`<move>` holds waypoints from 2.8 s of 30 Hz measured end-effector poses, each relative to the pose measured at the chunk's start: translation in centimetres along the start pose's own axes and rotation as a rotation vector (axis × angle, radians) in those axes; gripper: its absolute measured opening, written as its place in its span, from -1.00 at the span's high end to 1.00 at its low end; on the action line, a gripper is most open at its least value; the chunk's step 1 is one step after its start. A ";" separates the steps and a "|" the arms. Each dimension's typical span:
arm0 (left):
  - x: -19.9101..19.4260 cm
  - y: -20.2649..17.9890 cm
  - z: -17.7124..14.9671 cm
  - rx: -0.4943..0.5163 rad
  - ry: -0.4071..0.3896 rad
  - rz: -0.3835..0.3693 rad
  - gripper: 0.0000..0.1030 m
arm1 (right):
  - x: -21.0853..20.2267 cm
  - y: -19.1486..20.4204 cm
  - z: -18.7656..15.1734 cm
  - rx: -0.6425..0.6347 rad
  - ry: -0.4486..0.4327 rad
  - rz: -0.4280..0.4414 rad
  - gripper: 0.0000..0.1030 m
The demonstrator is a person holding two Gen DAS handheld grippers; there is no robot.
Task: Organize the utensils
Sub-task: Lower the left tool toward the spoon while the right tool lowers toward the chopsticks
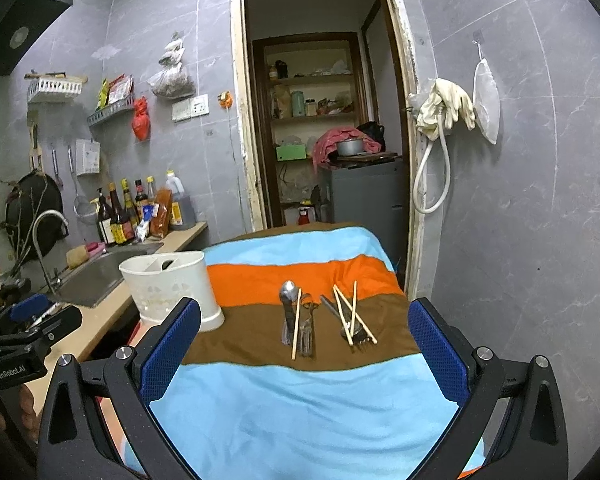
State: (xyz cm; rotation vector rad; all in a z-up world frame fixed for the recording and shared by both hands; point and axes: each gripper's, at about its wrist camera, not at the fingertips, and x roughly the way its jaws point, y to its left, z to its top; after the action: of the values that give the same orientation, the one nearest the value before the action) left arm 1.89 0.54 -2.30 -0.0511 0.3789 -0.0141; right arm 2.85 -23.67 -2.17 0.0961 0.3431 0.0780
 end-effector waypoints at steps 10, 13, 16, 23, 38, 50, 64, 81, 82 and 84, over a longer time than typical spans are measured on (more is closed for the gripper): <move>1.7 -0.7 4.4 -0.010 -0.050 -0.028 -0.99 | 0.0 -1.1 4.5 0.016 -0.038 -0.027 -0.98; 2.4 -1.2 5.8 -0.026 -0.070 -0.038 -0.99 | 0.1 -1.7 5.9 0.016 -0.054 -0.032 -0.98; 3.5 -1.8 6.9 -0.036 -0.083 -0.043 -0.99 | 0.6 -2.3 7.4 0.014 -0.071 -0.037 -0.98; 7.0 -3.7 8.7 -0.028 -0.092 -0.033 -0.99 | 3.9 -4.3 10.0 0.024 -0.082 -0.027 -0.98; 17.8 -8.9 10.6 0.032 -0.024 -0.014 -0.99 | 16.0 -9.5 11.4 0.029 0.028 0.015 -0.98; 27.9 -10.3 8.1 -0.006 0.281 0.056 -0.99 | 27.1 -12.5 7.3 0.043 0.254 0.054 -0.98; 33.9 -11.9 6.4 0.059 0.367 0.056 -0.99 | 36.3 -13.0 2.1 0.125 0.463 0.134 -0.91; 40.1 -8.7 3.0 -0.079 0.564 -0.063 0.19 | 40.9 -11.5 -1.5 0.150 0.618 0.299 0.26; 40.3 -8.5 2.8 -0.086 0.570 -0.066 0.27 | 41.1 -11.3 -1.6 0.147 0.625 0.302 0.33; 40.6 -8.2 2.6 -0.102 0.573 -0.083 0.32 | 41.6 -10.9 -1.9 0.143 0.644 0.308 0.42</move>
State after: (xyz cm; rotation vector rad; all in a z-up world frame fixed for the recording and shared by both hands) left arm 40.49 -8.51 -14.47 -0.1656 0.9504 -0.0925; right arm 41.95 -30.50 -18.90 0.2664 0.9764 0.3944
